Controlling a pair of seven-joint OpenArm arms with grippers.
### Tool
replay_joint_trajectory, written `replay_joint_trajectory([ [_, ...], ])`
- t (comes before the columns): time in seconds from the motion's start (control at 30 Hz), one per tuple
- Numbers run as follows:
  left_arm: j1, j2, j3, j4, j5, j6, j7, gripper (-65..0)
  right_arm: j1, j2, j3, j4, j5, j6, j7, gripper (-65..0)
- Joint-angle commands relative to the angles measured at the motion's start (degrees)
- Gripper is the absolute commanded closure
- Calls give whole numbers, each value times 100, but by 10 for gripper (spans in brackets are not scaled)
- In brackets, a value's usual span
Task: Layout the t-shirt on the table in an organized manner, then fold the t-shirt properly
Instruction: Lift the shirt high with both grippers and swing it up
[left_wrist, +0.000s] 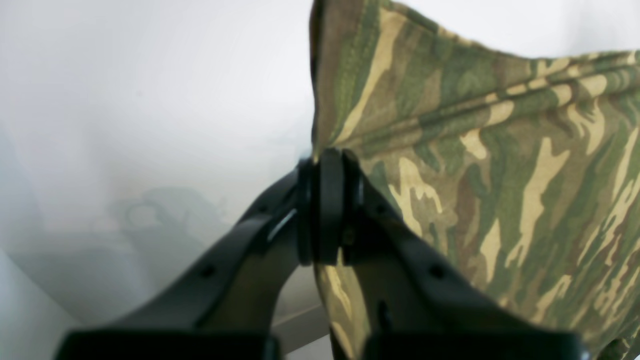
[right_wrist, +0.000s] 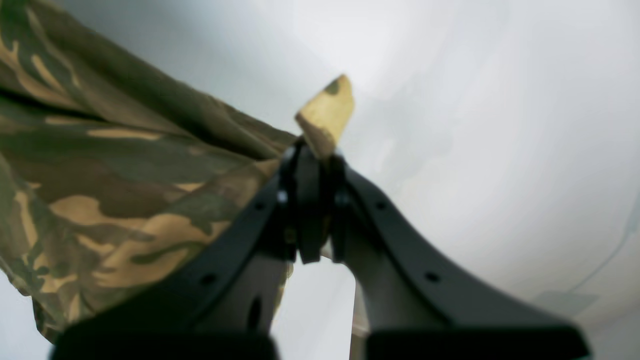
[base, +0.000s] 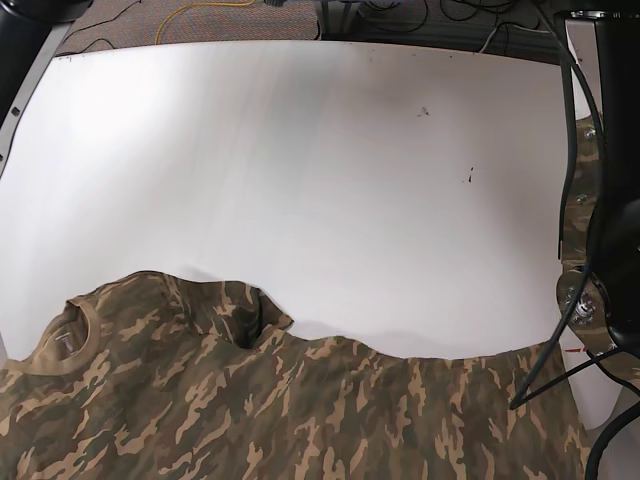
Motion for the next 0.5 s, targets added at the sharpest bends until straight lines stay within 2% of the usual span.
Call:
replay_joint_trajectory([
  [0.0,-238,-64,-11,125,39,56,-186,0,216,69,34,42,-151,-51,96,0],
  [0.27,-229,-64,-11,221,39,56,-186,0,401,52,-115,42,-151,-51,122,0],
  [0.47,-300,-64,6,186,57,56,-274,0,693,52,-739,42,-151,-51,245,0],
])
